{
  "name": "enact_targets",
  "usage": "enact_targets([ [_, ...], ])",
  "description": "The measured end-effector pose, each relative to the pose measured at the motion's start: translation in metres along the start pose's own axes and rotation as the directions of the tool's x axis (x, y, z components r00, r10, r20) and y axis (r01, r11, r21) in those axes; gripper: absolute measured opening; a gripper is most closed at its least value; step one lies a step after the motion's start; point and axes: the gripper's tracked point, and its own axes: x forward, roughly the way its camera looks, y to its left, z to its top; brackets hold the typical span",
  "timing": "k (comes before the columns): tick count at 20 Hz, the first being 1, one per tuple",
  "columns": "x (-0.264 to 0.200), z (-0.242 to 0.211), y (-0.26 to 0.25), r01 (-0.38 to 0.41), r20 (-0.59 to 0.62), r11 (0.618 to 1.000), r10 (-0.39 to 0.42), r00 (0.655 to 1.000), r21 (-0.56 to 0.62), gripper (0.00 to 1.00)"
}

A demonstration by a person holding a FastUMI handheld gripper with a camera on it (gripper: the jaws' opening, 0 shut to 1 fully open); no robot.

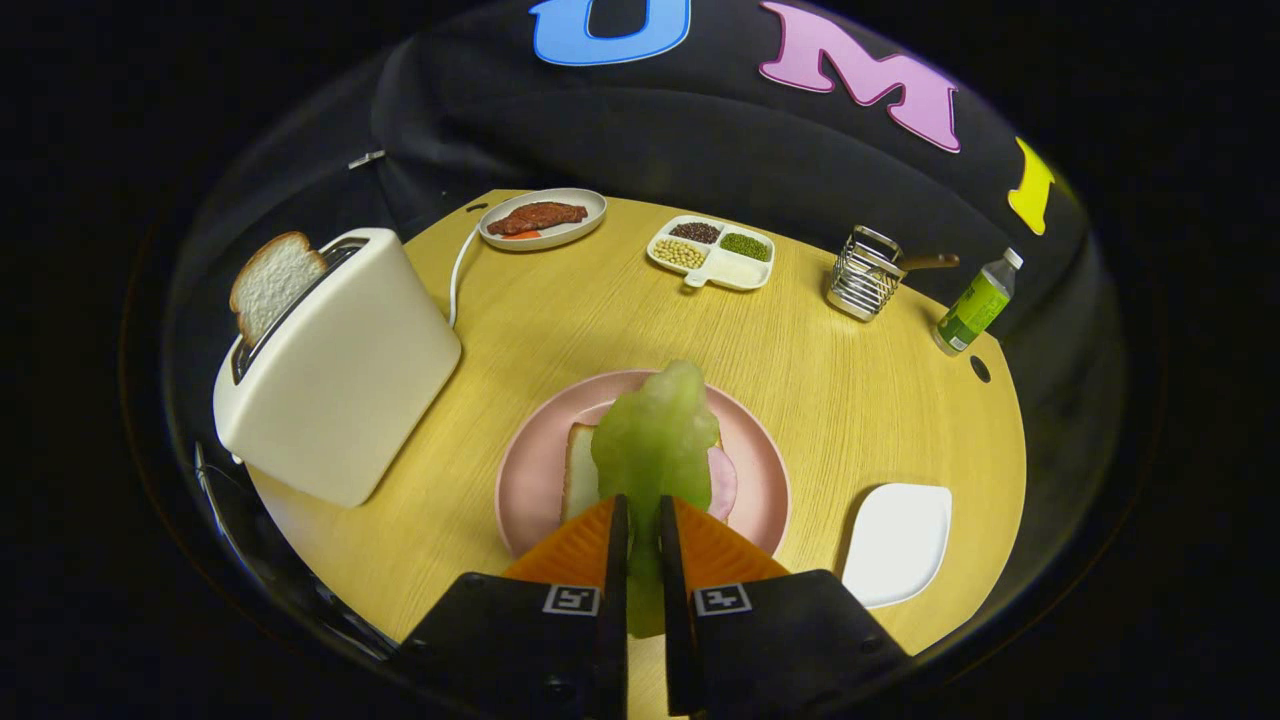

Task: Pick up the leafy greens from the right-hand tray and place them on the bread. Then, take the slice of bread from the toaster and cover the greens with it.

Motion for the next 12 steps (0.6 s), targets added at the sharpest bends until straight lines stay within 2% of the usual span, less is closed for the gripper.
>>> enact_targets([
  [3,0.003,0.000,-0.002,0.005,-0.013,1.000,-0.005,1.000,0.008,0.22],
  [5,0.002,0.004,-0.003,0.008,-0.004,1.000,-0.008,1.000,0.013,0.35],
  [7,-0.002,0.010,0.002,-0.014,0.023,1.000,0.013,1.000,0.026,0.60],
  [9,-0.011,0.015,0.007,-0.030,0.047,0.999,0.028,0.998,0.039,1.00],
  [12,-0.031,0.035,0.013,-0.044,0.115,0.997,0.037,0.993,0.061,0.98],
])
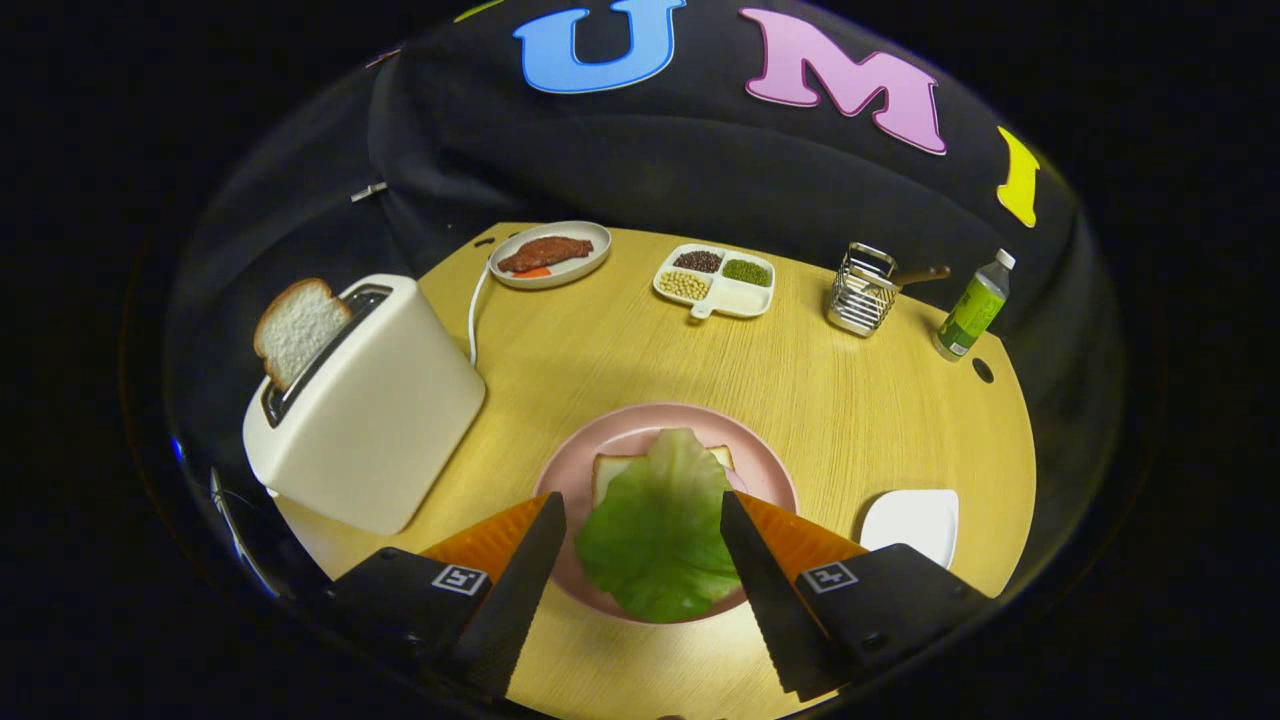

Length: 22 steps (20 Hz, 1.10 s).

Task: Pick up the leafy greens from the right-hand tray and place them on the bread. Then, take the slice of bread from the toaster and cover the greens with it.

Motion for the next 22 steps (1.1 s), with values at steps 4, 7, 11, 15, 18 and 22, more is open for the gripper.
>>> enact_targets([
  [4,-0.030,0.035,0.020,-0.040,0.096,0.999,0.036,0.995,0.035,0.98],
  [7,-0.051,0.064,0.042,-0.089,0.160,0.996,0.083,0.984,0.031,1.00],
  [11,-0.077,0.101,0.085,-0.158,0.235,0.986,0.165,0.958,-0.047,1.00],
  [15,-0.095,0.133,0.136,-0.213,0.289,0.969,0.242,0.926,-0.126,1.00],
  [18,-0.094,0.148,0.177,-0.241,0.295,0.953,0.288,0.911,-0.186,0.99],
  [22,-0.083,0.146,0.226,-0.294,0.257,0.933,0.342,0.904,-0.205,1.00],
])
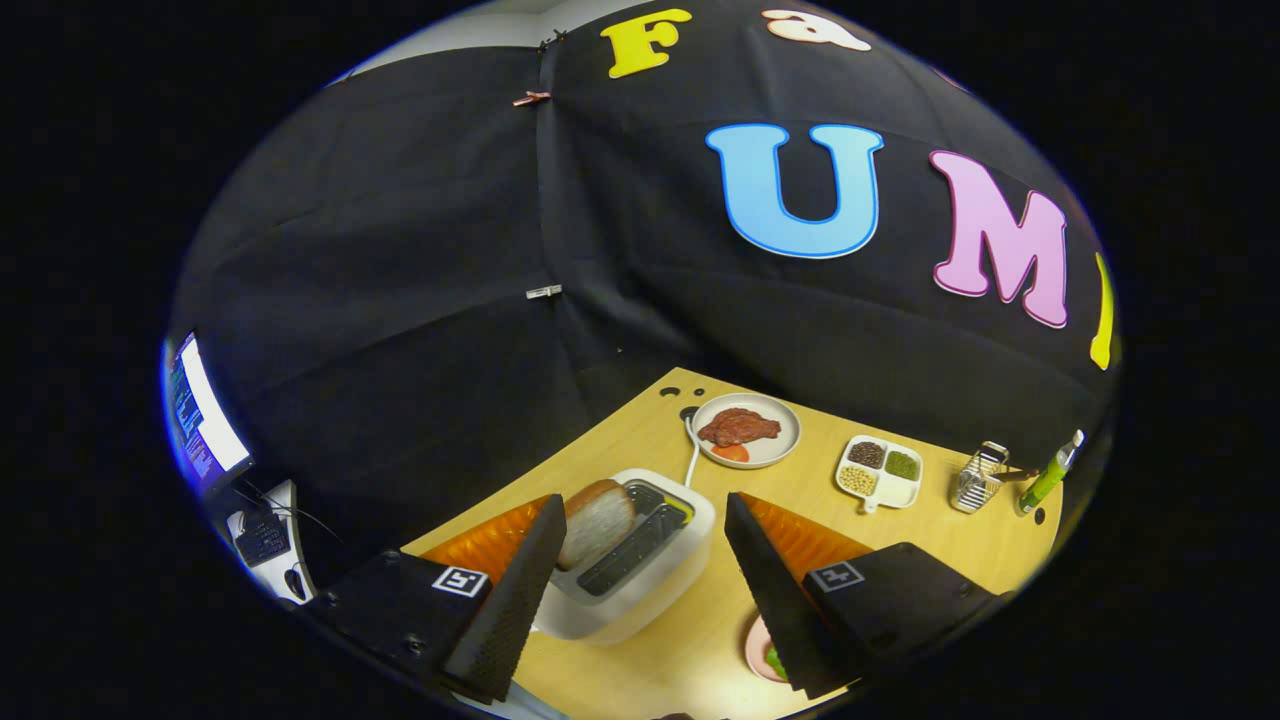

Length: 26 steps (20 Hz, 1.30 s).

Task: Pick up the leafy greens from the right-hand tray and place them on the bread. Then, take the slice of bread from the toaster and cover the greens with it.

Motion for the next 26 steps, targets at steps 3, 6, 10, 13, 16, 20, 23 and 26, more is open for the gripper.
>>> enact_targets([
  [3,0.020,-0.006,0.019,-0.019,-0.026,1.000,0.019,0.999,-0.005,1.00],
  [6,0.042,-0.012,0.033,-0.017,-0.053,1.000,0.017,0.998,0.002,1.00],
  [10,0.074,-0.028,0.039,0.008,-0.093,0.998,-0.013,0.996,-0.056,1.00],
  [13,0.093,-0.043,0.030,0.064,-0.117,0.990,-0.078,0.990,-0.123,1.00],
  [16,0.102,-0.050,0.024,0.104,-0.113,0.981,-0.123,0.986,-0.162,0.99],
  [20,0.112,-0.074,0.032,0.093,-0.206,0.993,-0.107,0.973,-0.075,0.92],
  [23,0.113,-0.076,0.035,0.096,-0.216,0.993,-0.108,0.970,-0.063,0.65],
  [26,0.111,-0.079,0.031,0.109,-0.221,0.991,-0.123,0.968,-0.074,0.42],
])
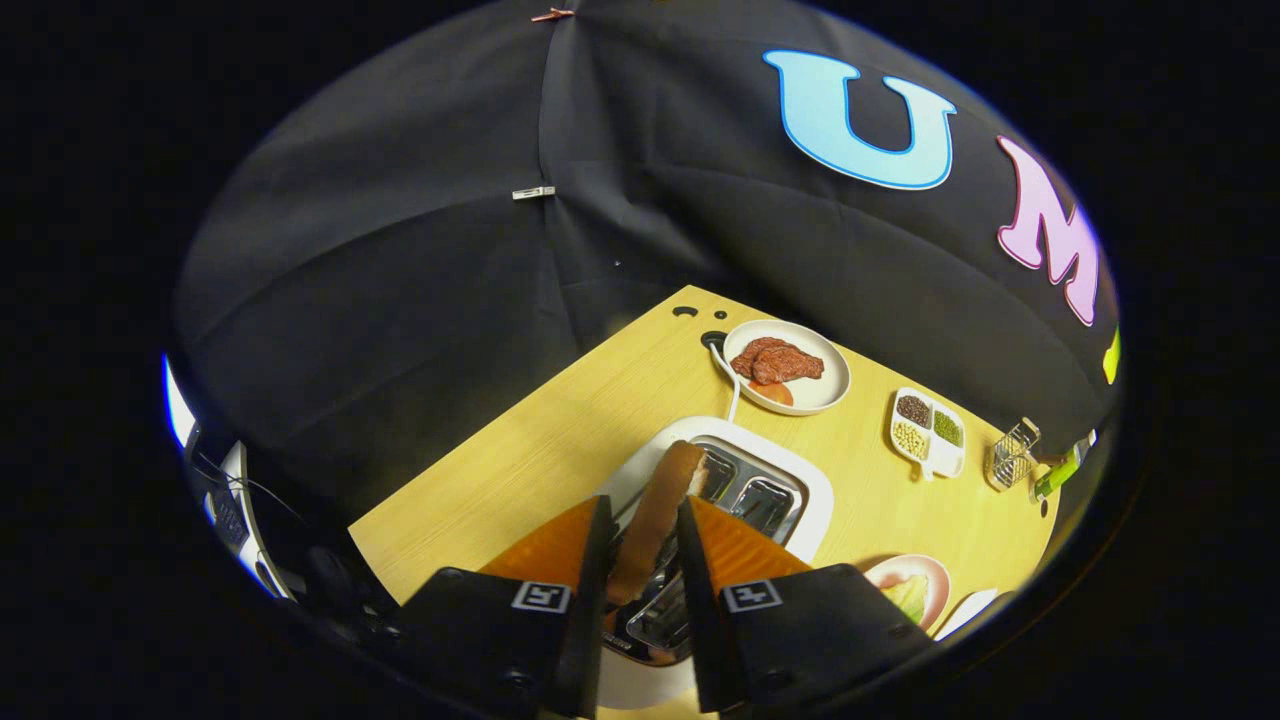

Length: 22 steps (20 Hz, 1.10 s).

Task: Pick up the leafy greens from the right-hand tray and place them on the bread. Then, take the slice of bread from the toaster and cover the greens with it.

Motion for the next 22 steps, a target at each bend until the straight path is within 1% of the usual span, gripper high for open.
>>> enact_targets([
  [2,-0.002,-0.001,-0.003,0.002,-0.014,1.000,-0.001,1.000,0.023,0.27],
  [3,-0.003,-0.002,-0.005,0.003,-0.019,0.999,-0.002,1.000,0.051,0.23],
  [4,-0.002,-0.001,-0.002,-0.005,-0.031,0.998,0.007,0.999,0.070,0.18],
  [8,-0.005,0.004,-0.002,-0.052,-0.019,0.998,0.052,0.998,0.047,0.14],
  [10,-0.009,0.008,-0.001,-0.073,-0.008,0.995,0.074,0.997,0.062,0.14],
  [16,-0.025,0.026,-0.011,-0.072,0.027,0.988,0.069,0.997,0.136,0.14],
  [22,-0.052,0.061,-0.033,-0.077,0.095,0.971,0.056,0.994,0.227,0.14],
])
